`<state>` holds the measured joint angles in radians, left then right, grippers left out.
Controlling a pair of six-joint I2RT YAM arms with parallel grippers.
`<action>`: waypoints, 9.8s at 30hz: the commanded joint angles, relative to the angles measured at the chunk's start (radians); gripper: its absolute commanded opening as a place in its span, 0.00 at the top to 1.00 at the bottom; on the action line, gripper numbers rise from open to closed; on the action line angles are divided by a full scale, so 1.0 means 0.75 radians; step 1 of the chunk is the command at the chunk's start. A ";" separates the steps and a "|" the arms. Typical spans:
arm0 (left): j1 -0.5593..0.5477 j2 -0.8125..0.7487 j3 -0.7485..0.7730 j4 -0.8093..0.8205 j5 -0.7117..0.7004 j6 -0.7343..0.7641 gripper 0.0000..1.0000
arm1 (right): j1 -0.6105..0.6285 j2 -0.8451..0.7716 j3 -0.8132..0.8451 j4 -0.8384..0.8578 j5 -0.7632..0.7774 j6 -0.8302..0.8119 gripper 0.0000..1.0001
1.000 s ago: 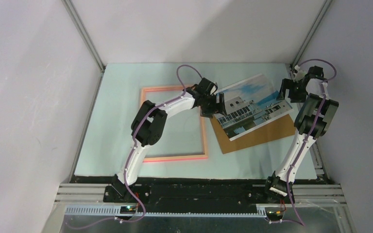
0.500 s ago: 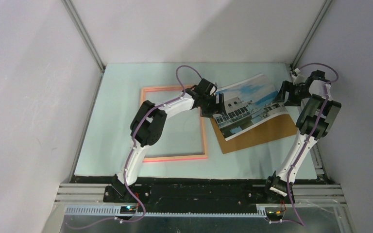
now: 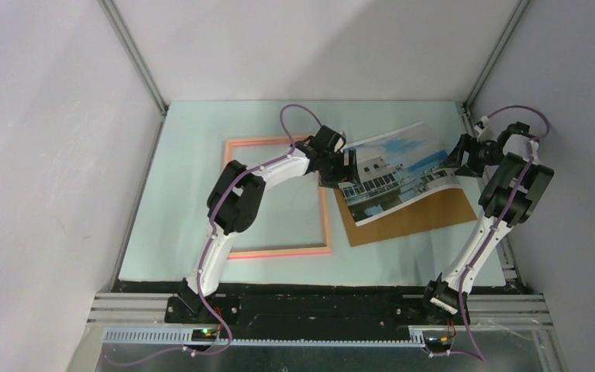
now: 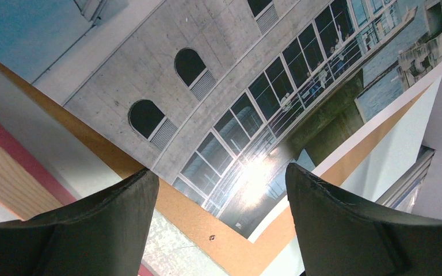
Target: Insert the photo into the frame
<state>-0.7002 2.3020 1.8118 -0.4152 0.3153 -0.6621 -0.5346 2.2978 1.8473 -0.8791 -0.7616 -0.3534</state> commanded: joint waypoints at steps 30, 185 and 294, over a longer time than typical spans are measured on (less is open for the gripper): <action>-0.030 -0.018 -0.037 -0.047 -0.023 0.032 0.13 | 0.095 -0.206 -0.094 0.012 0.016 -0.036 0.16; -0.087 -0.388 0.112 -0.108 -0.249 0.487 0.01 | -0.171 -0.786 -0.443 0.020 -0.358 0.354 1.00; 0.499 -1.233 -0.537 -0.163 0.349 0.308 1.00 | -0.264 -1.455 -0.576 0.451 -0.636 1.260 0.01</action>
<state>-0.4427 1.3891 1.5017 -0.5522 0.4435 -0.3935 -0.7650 1.2015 1.4136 -0.4835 -1.2804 0.6693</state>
